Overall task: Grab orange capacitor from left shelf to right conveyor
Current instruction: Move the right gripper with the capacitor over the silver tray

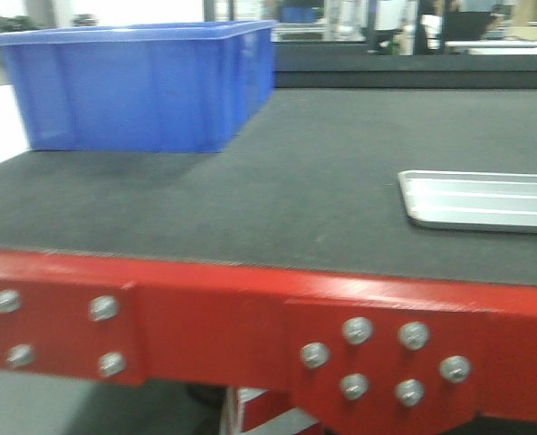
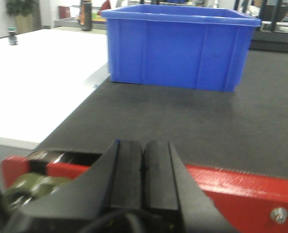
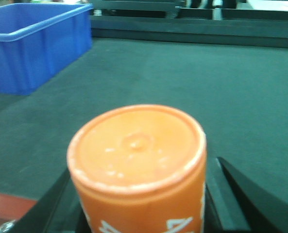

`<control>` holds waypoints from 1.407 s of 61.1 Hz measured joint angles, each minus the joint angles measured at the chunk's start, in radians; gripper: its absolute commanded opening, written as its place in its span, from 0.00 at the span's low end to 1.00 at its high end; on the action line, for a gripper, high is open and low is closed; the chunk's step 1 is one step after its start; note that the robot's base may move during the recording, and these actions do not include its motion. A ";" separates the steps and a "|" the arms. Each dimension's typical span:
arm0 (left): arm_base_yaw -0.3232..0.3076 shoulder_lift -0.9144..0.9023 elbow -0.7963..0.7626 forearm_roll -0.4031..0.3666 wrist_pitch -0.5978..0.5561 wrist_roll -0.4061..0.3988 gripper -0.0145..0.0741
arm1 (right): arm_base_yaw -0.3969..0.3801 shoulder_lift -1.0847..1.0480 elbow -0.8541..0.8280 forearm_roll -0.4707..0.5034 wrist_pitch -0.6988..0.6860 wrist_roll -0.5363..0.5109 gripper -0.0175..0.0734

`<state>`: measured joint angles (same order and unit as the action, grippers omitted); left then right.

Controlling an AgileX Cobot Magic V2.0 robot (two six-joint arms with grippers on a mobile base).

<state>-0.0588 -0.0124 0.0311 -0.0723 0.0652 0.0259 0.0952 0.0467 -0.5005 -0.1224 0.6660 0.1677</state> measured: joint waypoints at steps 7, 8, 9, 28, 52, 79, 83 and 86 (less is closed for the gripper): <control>0.000 0.000 0.000 0.000 0.000 0.000 0.02 | 0.000 0.000 0.000 0.000 0.000 0.000 0.27; 0.000 0.000 0.000 0.000 0.000 0.000 0.02 | 0.000 0.000 0.000 0.000 0.000 0.000 0.27; 0.000 0.000 0.000 0.000 0.000 0.000 0.02 | 0.000 0.000 0.000 0.000 0.000 0.000 0.27; 0.000 0.000 0.000 0.000 0.000 0.000 0.02 | 0.000 0.000 0.000 0.000 0.000 0.000 0.27; 0.000 0.000 0.000 0.000 0.000 0.000 0.02 | 0.000 0.000 0.000 0.000 0.000 0.000 0.27; 0.000 0.000 0.000 0.000 0.000 0.000 0.02 | 0.000 0.000 0.000 0.000 0.000 0.000 0.27; 0.000 0.000 0.000 0.000 0.000 0.000 0.02 | 0.000 0.000 0.000 0.000 0.000 0.000 0.27; 0.000 0.000 0.000 0.000 0.000 0.000 0.02 | 0.000 0.000 0.000 0.000 0.000 0.000 0.27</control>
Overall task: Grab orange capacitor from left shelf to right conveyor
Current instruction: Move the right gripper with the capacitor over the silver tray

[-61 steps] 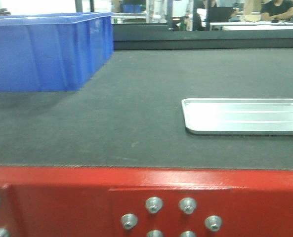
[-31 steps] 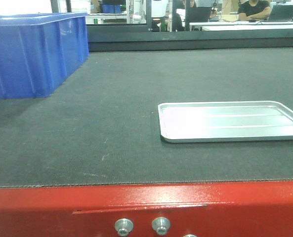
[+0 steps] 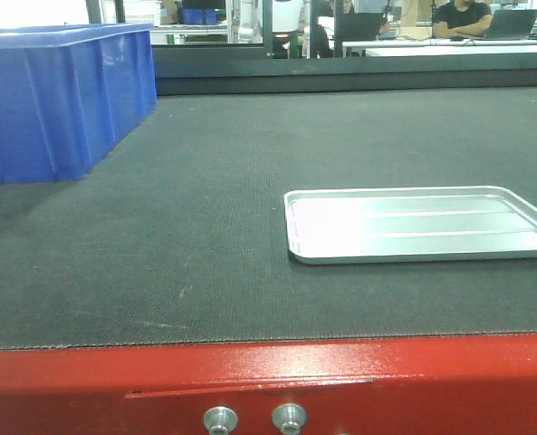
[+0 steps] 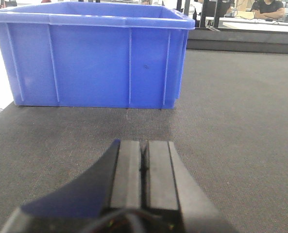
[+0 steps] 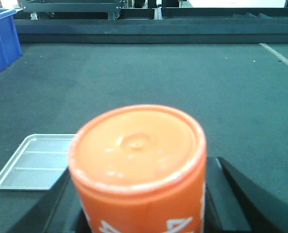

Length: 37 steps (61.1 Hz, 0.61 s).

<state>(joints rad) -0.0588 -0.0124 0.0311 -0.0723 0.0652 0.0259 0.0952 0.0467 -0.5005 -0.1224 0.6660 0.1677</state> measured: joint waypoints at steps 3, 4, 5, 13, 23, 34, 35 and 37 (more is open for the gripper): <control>0.000 0.000 0.000 0.000 0.000 0.000 0.02 | 0.000 0.000 0.000 0.000 0.000 0.000 0.27; 0.000 0.000 0.000 0.000 0.000 0.000 0.02 | 0.000 0.000 0.000 0.000 0.000 0.000 0.27; 0.000 0.000 0.000 0.000 0.000 0.000 0.02 | 0.000 0.000 0.000 0.000 0.000 0.000 0.27; 0.000 0.000 0.000 0.000 0.000 0.000 0.02 | 0.000 0.000 0.000 0.000 0.000 0.000 0.27; 0.000 0.000 0.000 0.000 0.000 0.000 0.02 | 0.000 0.018 -0.003 0.000 -0.067 -0.004 0.27; 0.000 0.000 0.000 0.000 0.000 0.000 0.02 | 0.000 0.170 -0.059 0.002 -0.187 -0.005 0.27; 0.000 0.000 0.000 0.000 0.000 0.000 0.02 | 0.000 0.194 -0.067 0.005 -0.204 -0.005 0.27; 0.000 0.000 0.000 0.000 0.000 0.000 0.02 | 0.000 0.235 -0.077 0.010 -0.228 -0.005 0.27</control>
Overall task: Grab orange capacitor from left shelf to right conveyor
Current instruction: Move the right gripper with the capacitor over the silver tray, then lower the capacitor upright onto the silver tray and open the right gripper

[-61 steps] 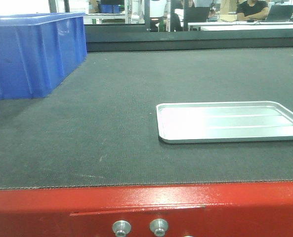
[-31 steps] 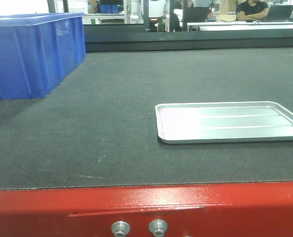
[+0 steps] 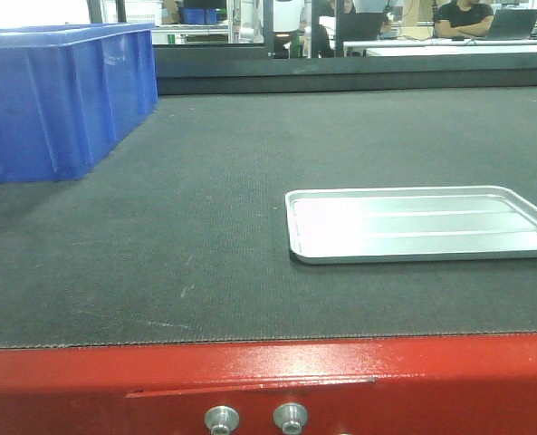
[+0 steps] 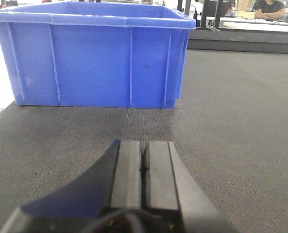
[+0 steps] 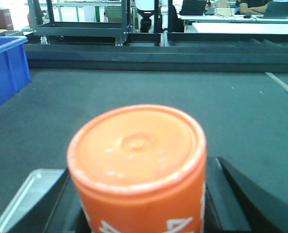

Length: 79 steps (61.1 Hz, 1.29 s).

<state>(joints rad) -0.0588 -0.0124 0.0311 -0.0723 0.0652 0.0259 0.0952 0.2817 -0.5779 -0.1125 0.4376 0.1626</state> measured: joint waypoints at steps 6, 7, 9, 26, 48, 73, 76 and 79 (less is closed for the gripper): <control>0.000 0.000 0.000 0.000 0.000 0.000 0.02 | 0.017 0.112 -0.030 0.015 -0.102 0.000 0.27; 0.000 0.000 0.000 0.000 0.000 0.000 0.02 | 0.023 0.135 -0.033 0.016 -0.128 0.000 0.27; 0.000 0.000 0.000 0.000 0.000 0.000 0.02 | 0.031 0.167 -0.037 0.017 -0.174 0.000 0.27; 0.000 0.000 0.000 0.000 0.000 0.000 0.02 | 0.164 0.512 -0.043 0.019 -0.457 0.000 0.27; 0.000 0.000 0.000 0.000 0.000 0.000 0.02 | 0.189 0.999 -0.037 0.019 -0.889 -0.002 0.27; 0.000 0.000 0.000 0.000 0.000 0.000 0.02 | 0.141 1.317 0.103 0.017 -1.379 -0.007 0.27; 0.000 0.000 0.000 0.000 0.000 0.000 0.02 | 0.129 1.352 0.104 0.010 -1.410 -0.007 0.27; 0.000 0.000 0.000 0.000 0.000 0.000 0.02 | 0.118 1.385 0.104 0.001 -1.444 -0.007 0.27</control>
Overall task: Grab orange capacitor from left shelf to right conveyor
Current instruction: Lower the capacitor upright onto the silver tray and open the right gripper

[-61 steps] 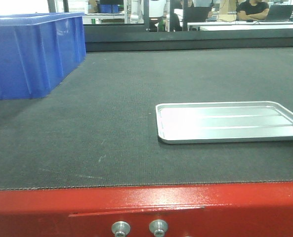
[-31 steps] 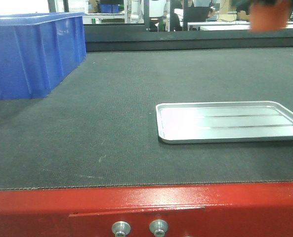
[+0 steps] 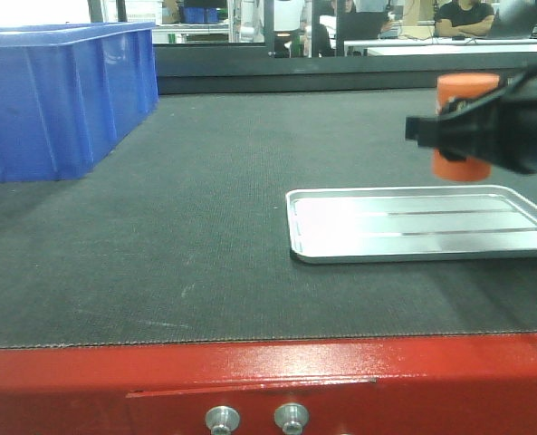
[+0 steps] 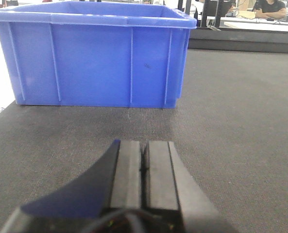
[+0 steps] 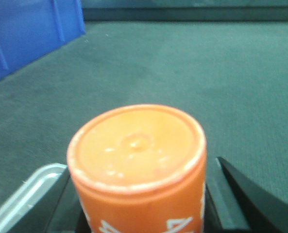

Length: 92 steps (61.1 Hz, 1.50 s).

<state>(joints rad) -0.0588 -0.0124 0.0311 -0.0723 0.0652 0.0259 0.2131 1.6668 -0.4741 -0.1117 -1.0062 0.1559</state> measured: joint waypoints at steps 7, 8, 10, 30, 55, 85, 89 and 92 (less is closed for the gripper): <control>0.000 0.000 0.000 0.000 0.000 0.000 0.02 | -0.013 0.075 0.000 -0.034 -0.081 0.000 0.27; 0.000 0.000 0.000 0.000 0.000 0.000 0.02 | -0.015 0.083 0.000 -0.036 -0.087 0.000 0.27; 0.000 0.000 0.000 0.000 0.000 0.000 0.02 | -0.015 0.104 0.000 -0.047 -0.099 0.000 0.27; 0.000 0.000 0.000 0.000 0.000 0.000 0.02 | -0.017 0.218 -0.006 -0.090 -0.184 -0.036 0.27; 0.000 0.000 0.000 0.000 0.000 0.000 0.02 | -0.017 0.220 -0.006 -0.090 -0.183 -0.053 0.85; 0.000 0.000 0.000 0.000 0.000 0.000 0.02 | -0.017 0.084 -0.006 -0.097 -0.040 -0.039 0.88; 0.000 0.000 0.000 0.000 0.000 0.000 0.02 | -0.017 0.020 -0.004 -0.097 0.020 -0.039 0.88; 0.000 0.000 0.000 0.000 0.000 0.000 0.02 | -0.017 -0.043 -0.002 -0.097 0.074 -0.039 0.88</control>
<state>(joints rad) -0.0588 -0.0124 0.0311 -0.0723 0.0652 0.0259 0.1961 1.6233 -0.4760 -0.2089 -0.9326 0.1165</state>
